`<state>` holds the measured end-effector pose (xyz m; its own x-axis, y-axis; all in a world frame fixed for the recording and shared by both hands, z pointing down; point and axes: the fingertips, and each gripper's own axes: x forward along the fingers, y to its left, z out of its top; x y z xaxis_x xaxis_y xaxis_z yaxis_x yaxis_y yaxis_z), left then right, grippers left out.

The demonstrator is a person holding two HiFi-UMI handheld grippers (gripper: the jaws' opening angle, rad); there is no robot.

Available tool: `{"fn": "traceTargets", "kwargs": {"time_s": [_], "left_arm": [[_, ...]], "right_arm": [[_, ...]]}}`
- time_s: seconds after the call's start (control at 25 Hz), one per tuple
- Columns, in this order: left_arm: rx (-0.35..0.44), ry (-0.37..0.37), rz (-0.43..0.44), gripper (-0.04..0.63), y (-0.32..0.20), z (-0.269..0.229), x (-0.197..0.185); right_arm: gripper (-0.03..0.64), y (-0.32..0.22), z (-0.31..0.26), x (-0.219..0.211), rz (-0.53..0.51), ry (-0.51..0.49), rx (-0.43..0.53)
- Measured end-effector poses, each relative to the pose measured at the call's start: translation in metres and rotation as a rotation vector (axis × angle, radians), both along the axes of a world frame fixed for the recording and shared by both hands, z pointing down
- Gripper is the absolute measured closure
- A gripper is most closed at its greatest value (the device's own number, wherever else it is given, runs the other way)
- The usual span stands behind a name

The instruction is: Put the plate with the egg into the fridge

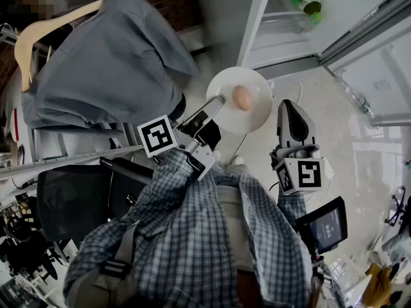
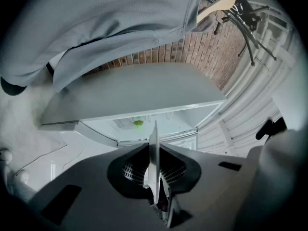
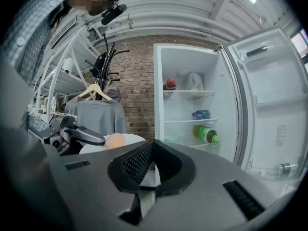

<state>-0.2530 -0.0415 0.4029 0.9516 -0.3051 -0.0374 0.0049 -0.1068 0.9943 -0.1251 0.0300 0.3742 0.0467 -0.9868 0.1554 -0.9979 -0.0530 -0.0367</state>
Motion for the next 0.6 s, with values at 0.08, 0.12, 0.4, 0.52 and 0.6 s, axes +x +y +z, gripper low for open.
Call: {"fn": "traceTargets", "kwargs": {"time_s": [0.08,0.12,0.4,0.52,0.6], "left_arm": [[0.0,0.001,-0.001,0.557,-0.0009,-0.0003,-0.0003],[0.0,0.002,-0.001,0.557,-0.0013,-0.0004,-0.0004],[-0.008,0.008,0.001,0.557,-0.0029,-0.0006,-0.0018],[-0.011,0.008,0.004,0.557,-0.003,0.0002,-0.0033],[-0.012,0.01,0.007,0.557,-0.0035,0.0004,-0.0042]], "right_arm": [[0.609,-0.0008,-0.0012,-0.0017,-0.015,0.011,0.011],[0.609,-0.0011,-0.0016,-0.002,-0.018,0.015,0.014],[0.609,-0.0024,-0.0025,-0.0019,0.004,0.015,0.008],[0.609,-0.0021,-0.0028,-0.0041,0.005,0.016,0.01],[0.609,-0.0009,-0.0028,-0.0045,0.013,0.014,0.008]]}}
